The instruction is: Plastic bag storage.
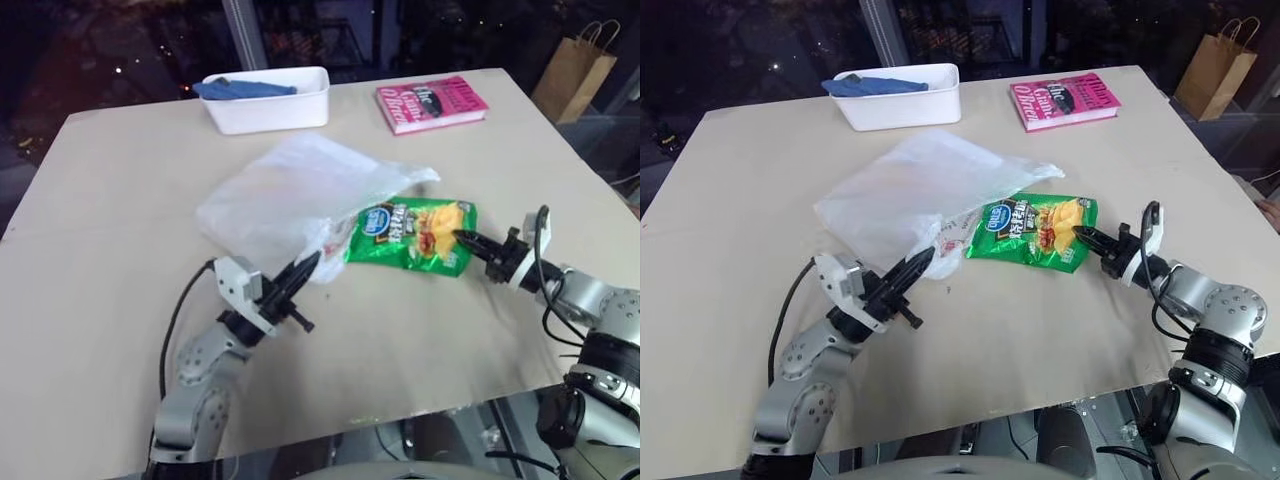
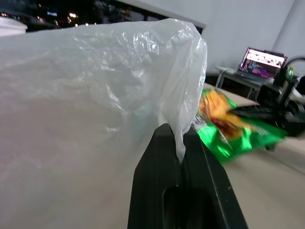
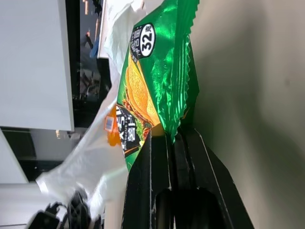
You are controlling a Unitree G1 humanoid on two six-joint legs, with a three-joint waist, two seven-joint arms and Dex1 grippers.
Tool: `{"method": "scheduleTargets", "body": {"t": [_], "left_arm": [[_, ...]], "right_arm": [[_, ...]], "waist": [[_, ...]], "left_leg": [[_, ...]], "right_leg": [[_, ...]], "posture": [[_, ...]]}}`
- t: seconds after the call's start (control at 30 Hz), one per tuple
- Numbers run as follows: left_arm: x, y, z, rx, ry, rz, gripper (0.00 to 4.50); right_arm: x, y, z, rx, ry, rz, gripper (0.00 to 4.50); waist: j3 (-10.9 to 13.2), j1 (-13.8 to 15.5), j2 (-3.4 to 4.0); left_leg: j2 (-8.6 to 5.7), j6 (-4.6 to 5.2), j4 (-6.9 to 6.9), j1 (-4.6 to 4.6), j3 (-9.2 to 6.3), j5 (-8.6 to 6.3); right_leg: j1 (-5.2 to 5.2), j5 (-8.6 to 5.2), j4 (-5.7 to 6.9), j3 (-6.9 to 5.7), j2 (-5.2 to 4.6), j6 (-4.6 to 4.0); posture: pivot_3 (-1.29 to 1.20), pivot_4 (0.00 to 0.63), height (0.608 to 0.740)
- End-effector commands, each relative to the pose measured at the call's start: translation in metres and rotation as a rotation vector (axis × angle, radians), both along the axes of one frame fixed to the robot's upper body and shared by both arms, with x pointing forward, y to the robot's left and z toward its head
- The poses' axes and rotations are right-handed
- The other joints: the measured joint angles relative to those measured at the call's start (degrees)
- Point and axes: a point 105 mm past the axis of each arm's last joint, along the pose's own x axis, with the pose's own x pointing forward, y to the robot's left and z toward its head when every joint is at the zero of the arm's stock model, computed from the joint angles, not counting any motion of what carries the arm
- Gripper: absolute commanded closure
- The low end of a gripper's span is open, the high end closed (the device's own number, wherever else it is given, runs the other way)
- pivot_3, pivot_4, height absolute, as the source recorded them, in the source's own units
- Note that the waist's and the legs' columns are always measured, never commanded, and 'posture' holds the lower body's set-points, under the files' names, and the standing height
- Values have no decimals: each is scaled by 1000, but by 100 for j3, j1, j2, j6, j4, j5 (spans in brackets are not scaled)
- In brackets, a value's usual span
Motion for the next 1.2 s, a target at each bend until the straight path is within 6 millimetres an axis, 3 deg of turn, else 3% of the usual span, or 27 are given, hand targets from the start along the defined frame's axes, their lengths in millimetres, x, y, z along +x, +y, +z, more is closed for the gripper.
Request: {"method": "scheduleTargets", "body": {"t": [0.03,0.3,0.57,0.7,0.87,1.03,1.13,1.2], "left_arm": [[2,14,10,-56,-19,47,4500],[3,29,8,-97,9,99,4500],[4,29,5,-66,19,80,4500],[3,25,6,-52,14,65,4500],[3,21,9,-65,7,61,4500],[4,15,10,-66,8,49,4500],[5,12,10,-63,7,40,4500],[7,8,11,-64,2,33,4500]], "right_arm": [[-1,-3,34,132,-140,-30,4426],[-2,6,56,298,-192,-65,4426],[-1,20,78,375,-205,-35,4426],[-3,47,77,378,-171,26,4426],[13,80,55,309,-60,24,4426],[25,151,68,298,-52,163,4426],[39,186,57,210,48,142,4426],[37,205,58,151,14,179,3892]], "waist": [[-1,1,1],[-1,2,2],[-1,-5,3],[-2,-12,4],[-2,-15,4],[-2,-90,5],[-3,-155,8],[-5,-142,9]], "left_leg": [[0,1,0,0,1,-1],[-2,16,0,0,-3,-9],[-2,16,0,2,-3,-9],[-1,16,0,2,-3,-9],[-1,14,1,2,-2,-8],[-3,-3,1,2,2,2],[-2,-8,1,4,3,5],[-2,-10,0,5,-2,6]], "right_leg": [[0,0,1,0,0,0],[0,0,3,-1,0,0],[0,0,7,-1,1,0],[-3,0,9,-1,2,0],[-5,0,13,0,2,0],[-16,-1,28,5,3,-1],[-24,-1,40,11,6,-2],[-25,-2,43,10,10,-3]], "posture": [[0,150,740],[0,150,740],[0,150,740],[0,150,740],[0,150,740],[0,150,740],[0,150,740],[0,150,740]]}}
